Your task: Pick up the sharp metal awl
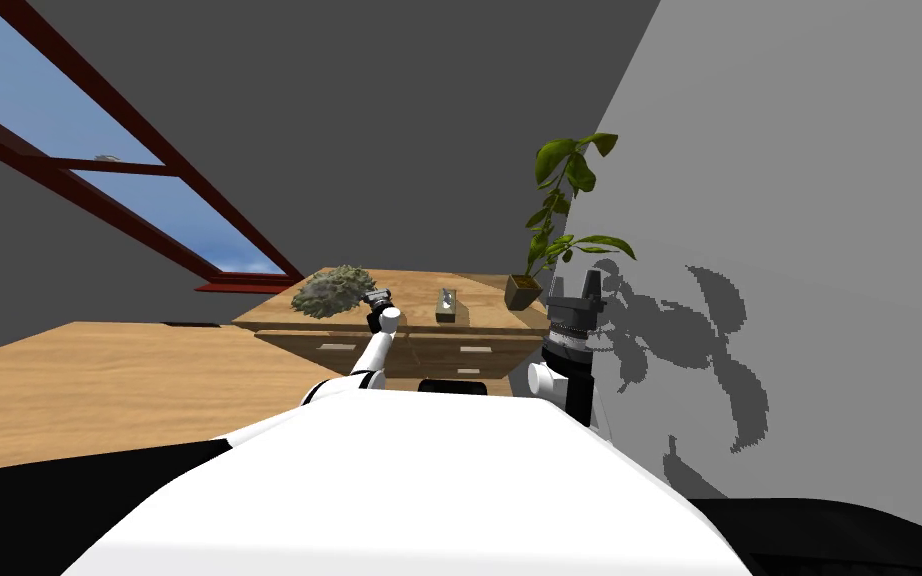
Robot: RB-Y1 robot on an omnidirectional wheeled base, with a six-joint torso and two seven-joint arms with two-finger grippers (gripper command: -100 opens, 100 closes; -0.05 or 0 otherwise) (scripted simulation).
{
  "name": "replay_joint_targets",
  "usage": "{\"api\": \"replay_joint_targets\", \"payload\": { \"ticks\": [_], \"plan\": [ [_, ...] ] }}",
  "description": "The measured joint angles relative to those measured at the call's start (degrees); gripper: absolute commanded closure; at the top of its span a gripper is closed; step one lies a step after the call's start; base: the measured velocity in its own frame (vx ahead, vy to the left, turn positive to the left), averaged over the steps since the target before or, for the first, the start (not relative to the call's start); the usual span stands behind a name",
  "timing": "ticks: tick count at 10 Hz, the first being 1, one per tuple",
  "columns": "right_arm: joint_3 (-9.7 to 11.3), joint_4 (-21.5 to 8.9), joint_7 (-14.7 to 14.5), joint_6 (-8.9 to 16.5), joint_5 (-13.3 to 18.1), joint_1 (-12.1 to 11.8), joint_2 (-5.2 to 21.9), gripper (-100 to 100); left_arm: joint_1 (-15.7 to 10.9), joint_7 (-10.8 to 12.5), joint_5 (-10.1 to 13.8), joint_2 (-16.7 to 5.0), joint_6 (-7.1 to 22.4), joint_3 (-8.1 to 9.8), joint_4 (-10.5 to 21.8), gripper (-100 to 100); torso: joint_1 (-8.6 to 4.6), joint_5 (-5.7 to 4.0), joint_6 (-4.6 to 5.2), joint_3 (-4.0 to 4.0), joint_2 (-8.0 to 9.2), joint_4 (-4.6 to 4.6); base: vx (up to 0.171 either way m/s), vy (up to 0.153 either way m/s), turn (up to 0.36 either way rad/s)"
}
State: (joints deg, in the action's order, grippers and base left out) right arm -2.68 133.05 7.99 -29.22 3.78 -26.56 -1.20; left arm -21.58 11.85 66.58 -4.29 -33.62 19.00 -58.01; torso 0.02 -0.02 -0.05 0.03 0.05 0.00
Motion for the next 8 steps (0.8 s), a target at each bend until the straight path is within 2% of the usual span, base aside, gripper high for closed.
{"api": "replay_joint_targets", "payload": {
  "ticks": [1,3,4,7,8],
  "plan": [
    [0.00,0.00,0.00,0.00,0.00,0.00,0.00,0,0.00,0.00,0.00,0.00,0.00,0.00,0.00,100,0.00,0.00,0.00,0.00,0.00,0.00,0.000,0.000,0.000],
    [0.00,0.00,0.00,0.00,0.00,0.00,0.00,0,0.00,0.00,0.00,0.00,0.00,0.00,0.00,-100,0.00,0.00,0.00,0.00,0.00,0.00,-0.007,-0.024,-0.019],
    [0.01,0.00,0.00,0.00,0.00,0.00,0.00,0,-0.62,-0.26,0.56,-0.63,-1.11,0.47,0.59,-100,-0.15,-0.03,0.01,0.02,0.04,0.01,-0.019,-0.076,-0.042],
    [0.01,0.00,0.00,0.00,0.00,0.01,-0.01,0,-2.14,-3.46,3.44,-1.38,-3.91,3.14,0.14,-100,-0.25,-0.06,0.02,0.07,0.12,0.03,-0.027,-0.065,-0.048],
    [0.01,0.00,0.00,0.00,0.00,0.01,-0.01,0,-3.30,-3.83,4.31,-1.91,-5.40,3.88,1.30,-100,-0.26,-0.06,0.02,0.06,0.09,0.03,-0.014,-0.062,-0.059]
  ]
}}
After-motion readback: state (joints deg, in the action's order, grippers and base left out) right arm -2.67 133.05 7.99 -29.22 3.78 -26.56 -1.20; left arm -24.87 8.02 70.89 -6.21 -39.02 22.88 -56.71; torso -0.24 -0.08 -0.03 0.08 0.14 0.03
